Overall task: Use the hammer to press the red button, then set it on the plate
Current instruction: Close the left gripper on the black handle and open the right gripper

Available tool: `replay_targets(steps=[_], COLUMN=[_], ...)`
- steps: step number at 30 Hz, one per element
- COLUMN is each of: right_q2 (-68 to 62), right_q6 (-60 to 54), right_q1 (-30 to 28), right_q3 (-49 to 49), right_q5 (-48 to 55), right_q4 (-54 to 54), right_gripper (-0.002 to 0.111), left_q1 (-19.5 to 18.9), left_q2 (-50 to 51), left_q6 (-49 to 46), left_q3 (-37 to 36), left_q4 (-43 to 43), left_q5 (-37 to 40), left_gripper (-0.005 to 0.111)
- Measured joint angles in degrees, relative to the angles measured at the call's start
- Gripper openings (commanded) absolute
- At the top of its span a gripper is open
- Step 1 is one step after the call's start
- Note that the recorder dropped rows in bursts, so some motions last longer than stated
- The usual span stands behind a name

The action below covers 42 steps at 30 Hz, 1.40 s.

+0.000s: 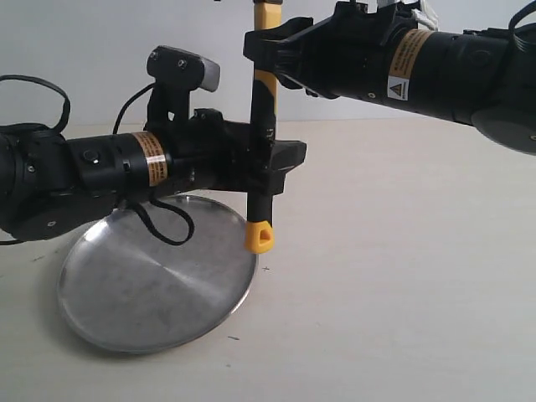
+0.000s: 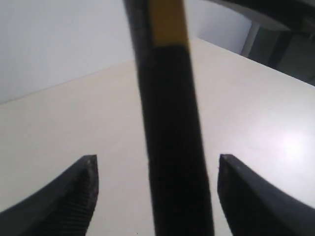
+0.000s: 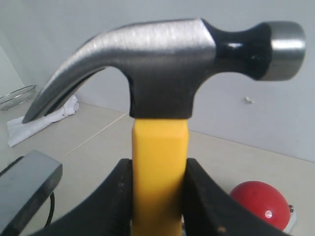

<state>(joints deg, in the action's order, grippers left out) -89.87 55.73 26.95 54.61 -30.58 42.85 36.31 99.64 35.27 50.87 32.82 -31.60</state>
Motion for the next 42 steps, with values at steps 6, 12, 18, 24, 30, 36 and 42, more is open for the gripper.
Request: replay_targets(steps=[6, 12, 18, 24, 30, 36, 42], right_q2=[0.0, 0.0, 0.0, 0.0, 0.0, 0.0, 0.3], right_q6=[0.0, 0.0, 0.0, 0.0, 0.0, 0.0, -0.8], right_q1=[0.0, 0.0, 0.0, 0.0, 0.0, 0.0, 0.0], right_q3=[0.0, 0.0, 0.0, 0.0, 0.0, 0.0, 0.0], right_q5=[0.0, 0.0, 0.0, 0.1, 0.1, -0.6, -3.1], right_q4=[0.0, 0.0, -0.2, -0.5, -0.5, -0.8, -1.6], right_gripper=[0.0, 0.0, 0.0, 0.0, 0.004, 0.035, 0.054], left_q1=[0.0, 0.3, 0.4, 0.5, 0.5, 0.5, 0.5], left_q2=[3.3, 3.9, 3.9, 3.9, 3.9, 2.8, 1.9], left_q6=[0.8, 0.9, 0.5, 1.0, 1.7, 1.8, 3.8], left_q3=[0.2, 0.2, 0.2, 0.2, 0.2, 0.2, 0.2], left_q4=[-4.7, -5.3, -4.2, -3.6, -3.3, -3.1, -5.0], left_q5=[0.3, 0.0, -0.4, -0.4, -0.5, 0.3, 2.4], left_gripper=[0.066, 0.047, 0.006, 0.0, 0.0, 0.0, 0.0])
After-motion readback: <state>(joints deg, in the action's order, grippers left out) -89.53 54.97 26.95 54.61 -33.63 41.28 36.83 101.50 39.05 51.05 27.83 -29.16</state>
